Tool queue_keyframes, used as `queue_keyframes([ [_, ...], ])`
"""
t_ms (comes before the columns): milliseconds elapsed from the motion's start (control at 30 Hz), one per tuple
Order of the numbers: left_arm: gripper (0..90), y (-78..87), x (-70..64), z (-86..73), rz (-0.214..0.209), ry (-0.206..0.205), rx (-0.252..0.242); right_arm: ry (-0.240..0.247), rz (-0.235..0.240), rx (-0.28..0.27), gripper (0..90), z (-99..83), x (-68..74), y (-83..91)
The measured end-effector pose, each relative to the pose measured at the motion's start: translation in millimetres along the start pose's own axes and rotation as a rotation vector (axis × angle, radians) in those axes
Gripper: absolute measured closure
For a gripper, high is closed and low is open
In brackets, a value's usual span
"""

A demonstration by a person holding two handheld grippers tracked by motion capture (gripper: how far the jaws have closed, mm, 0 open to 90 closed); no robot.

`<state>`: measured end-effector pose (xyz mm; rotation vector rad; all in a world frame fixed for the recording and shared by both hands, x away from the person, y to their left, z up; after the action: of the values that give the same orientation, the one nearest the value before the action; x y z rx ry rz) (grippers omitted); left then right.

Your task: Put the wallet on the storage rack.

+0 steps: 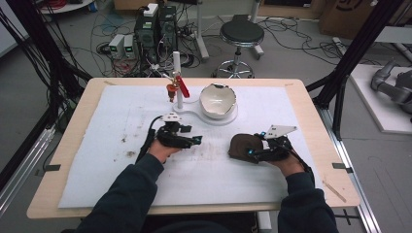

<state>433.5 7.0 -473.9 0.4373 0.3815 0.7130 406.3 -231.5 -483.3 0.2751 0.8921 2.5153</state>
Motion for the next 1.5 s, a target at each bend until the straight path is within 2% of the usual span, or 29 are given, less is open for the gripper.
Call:
queue_keyframes([
  [200, 27.7, -32.3, -30.9, 8.6, -0.061, -0.05, 0.049, 0.022, 0.008, -0.002, 35.2, 3.0, 3.8, -3.4],
  [333, 31.7, -50.8, -48.9, 10.5, -0.097, -0.065, 0.072, 0.035, 0.004, 0.0, 35.4, 3.7, 5.0, -3.2],
  [400, 33.9, -56.7, -54.7, 9.3, -0.104, -0.096, 0.085, 0.04, 0.005, -0.001, 35.5, 4.0, 5.3, -3.2],
  [533, 43.3, -61.3, -59.4, 8.3, -0.12, -0.115, 0.097, 0.046, 0.005, -0.003, 35.7, 4.4, 5.8, -3.1],
  [567, 45.3, -61.4, -61.3, 8.4, -0.131, -0.107, 0.096, 0.049, 0.007, -0.003, 35.9, 4.4, 6.1, -3.2],
  [633, 49.1, -61.1, -64.1, 8.7, -0.151, -0.12, 0.092, 0.05, 0.008, -0.005, 36.2, 4.7, 6.4, -3.2],
  [733, 62.7, -59.4, -70.5, 8.1, -0.186, -0.169, 0.087, 0.059, 0.01, -0.006, 36.6, 5.4, 7.3, -3.5],
  [767, 66.9, -59.4, -71.5, 8.4, -0.18, -0.188, 0.083, 0.058, 0.009, -0.009, 36.7, 5.5, 7.3, -3.4],
  [867, 68.8, -58.6, -72.1, 8.8, -0.181, -0.203, 0.079, 0.052, 0.014, -0.011, 36.6, 5.3, 7.1, -3.3],
  [1033, 72.6, -55.7, -73.4, 10.1, -0.187, -0.241, 0.061, -0.032, 0.048, -0.029, 29.2, 2.3, 3.8, -5.3],
  [1100, 73.8, -53.6, -74.7, 10.9, -0.197, -0.267, 0.048, -0.101, 0.067, -0.036, 19.1, -0.4, 0.5, -7.0],
  [1167, 74.8, -52.1, -75.2, 11.1, -0.196, -0.29, 0.044, -0.159, 0.105, -0.043, 18.0, -3.0, -1.1, -8.4],
  [1267, 75.8, -50.7, -75.2, 11.1, -0.204, -0.313, 0.039, -0.215, 0.164, -0.06, 18.1, -6.0, -1.9, -10.6],
  [1300, 75.9, -50.7, -75.2, 11.1, -0.204, -0.313, 0.04, -0.238, 0.188, -0.067, 19.7, -7.2, -1.4, -11.2],
  [1333, 75.8, -50.8, -75.0, 11.1, -0.2, -0.31, 0.042, -0.255, 0.221, -0.071, 26.7, -7.9, -0.5, -11.4],
  [1367, 74.8, -51.4, -74.5, 11.6, -0.193, -0.304, 0.041, -0.256, 0.261, -0.075, 39.2, -7.5, 1.6, -9.9],
  [1400, 72.5, -51.2, -73.4, 12.0, -0.18, -0.296, 0.046, -0.247, 0.279, -0.081, 40.6, -6.5, 3.2, -8.3],
  [1433, 67.9, -51.3, -71.7, 12.7, -0.163, -0.286, 0.048, -0.249, 0.276, -0.079, 42.6, -6.2, 3.5, -7.6],
  [1500, 53.9, -49.5, -63.6, 14.2, -0.107, -0.238, 0.066, -0.256, 0.287, -0.083, 47.6, -5.9, 3.8, -5.1],
])
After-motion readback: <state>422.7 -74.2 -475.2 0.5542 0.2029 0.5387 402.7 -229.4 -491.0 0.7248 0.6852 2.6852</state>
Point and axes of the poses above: each handheld gripper's, and its own axes: y roughly backward along the jaws, z roughly out of its top, x roughly to its left, the point moved 9 cm from there along -y, roughly forward along the jaws, and after that the axes turned 11 degrees about z, right-handed, at the moved point
